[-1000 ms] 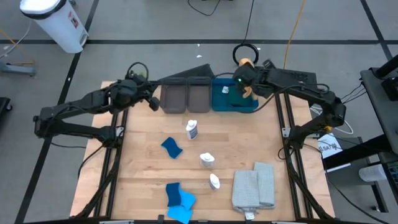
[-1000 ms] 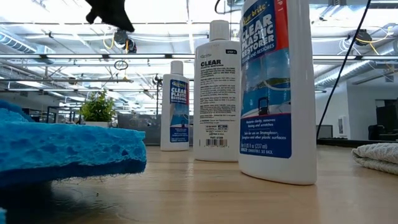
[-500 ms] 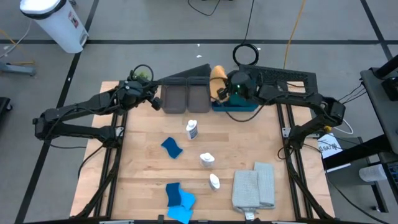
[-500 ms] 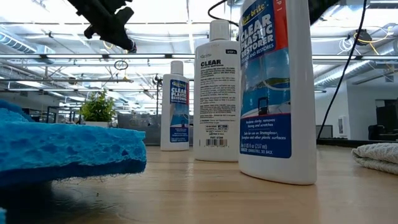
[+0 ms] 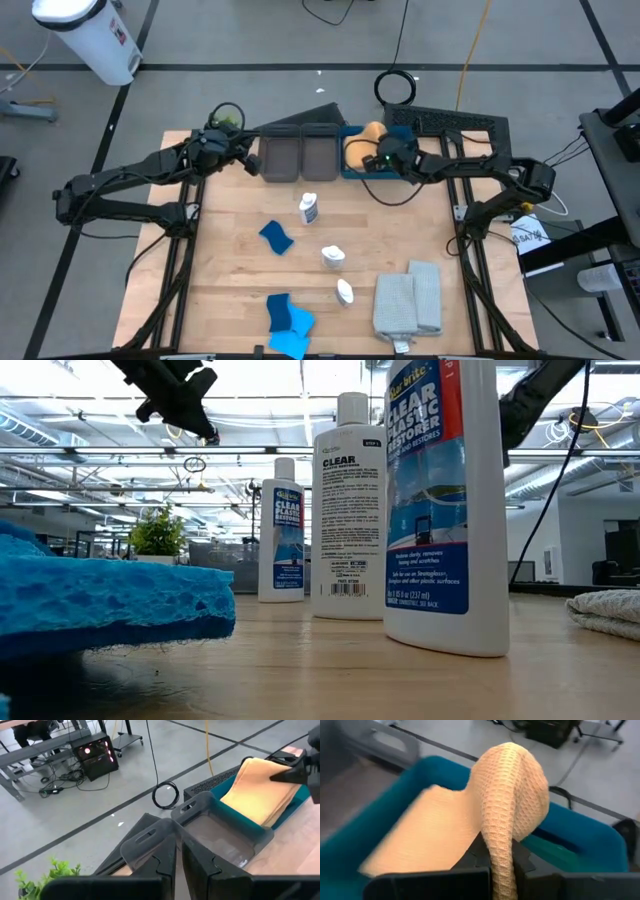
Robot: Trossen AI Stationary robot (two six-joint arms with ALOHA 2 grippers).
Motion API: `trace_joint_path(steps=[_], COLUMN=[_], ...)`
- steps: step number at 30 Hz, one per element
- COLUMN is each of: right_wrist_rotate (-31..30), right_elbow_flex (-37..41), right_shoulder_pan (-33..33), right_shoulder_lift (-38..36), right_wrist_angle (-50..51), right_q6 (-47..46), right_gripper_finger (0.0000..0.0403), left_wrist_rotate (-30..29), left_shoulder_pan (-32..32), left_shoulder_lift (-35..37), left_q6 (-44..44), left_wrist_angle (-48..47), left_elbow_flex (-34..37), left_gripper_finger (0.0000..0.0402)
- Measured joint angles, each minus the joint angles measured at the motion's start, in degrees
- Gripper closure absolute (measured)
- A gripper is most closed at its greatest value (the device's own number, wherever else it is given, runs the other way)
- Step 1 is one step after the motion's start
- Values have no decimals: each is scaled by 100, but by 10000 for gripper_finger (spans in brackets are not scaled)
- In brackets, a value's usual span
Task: Pick & Place Kitchen Items
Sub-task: Put the yellow towel into the blue bin, then put the gray towel into the blue bin
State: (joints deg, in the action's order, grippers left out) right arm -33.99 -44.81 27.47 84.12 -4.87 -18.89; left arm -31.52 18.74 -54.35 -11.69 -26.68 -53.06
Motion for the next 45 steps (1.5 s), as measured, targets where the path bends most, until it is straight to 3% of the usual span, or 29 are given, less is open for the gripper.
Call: trace_joint_path(steps=[11, 16, 24, 33, 38, 45], right_wrist_rotate=[-350, -346, 186, 627, 1753, 4445], right_elbow_flex=[509, 777, 823, 823, 823, 822], right_shoulder_pan=[106, 254, 301, 185, -19, -707], right_shoulder_lift=[-2, -2, -289, -2008, -3118, -4116], right_wrist_angle=[227, 261, 91, 126, 735, 1436], right_q6=[-285, -438, 166, 1011, 1204, 533], right_gripper_finger=[399, 375, 266, 124, 90, 101], left_wrist_rotate=[1, 3, 3, 8, 12, 14], left_shoulder_pan=[0, 0, 0, 0, -2, -2], left_shoulder_lift=[0, 0, 0, 0, 0, 0], left_q6=[-117, -119, -246, -418, -432, -570], left_wrist_angle=[-55, -55, -51, -50, -52, -50], left_elbow_flex=[0, 0, 0, 0, 0, 0], left_gripper_finger=[369, 369, 369, 369, 369, 369])
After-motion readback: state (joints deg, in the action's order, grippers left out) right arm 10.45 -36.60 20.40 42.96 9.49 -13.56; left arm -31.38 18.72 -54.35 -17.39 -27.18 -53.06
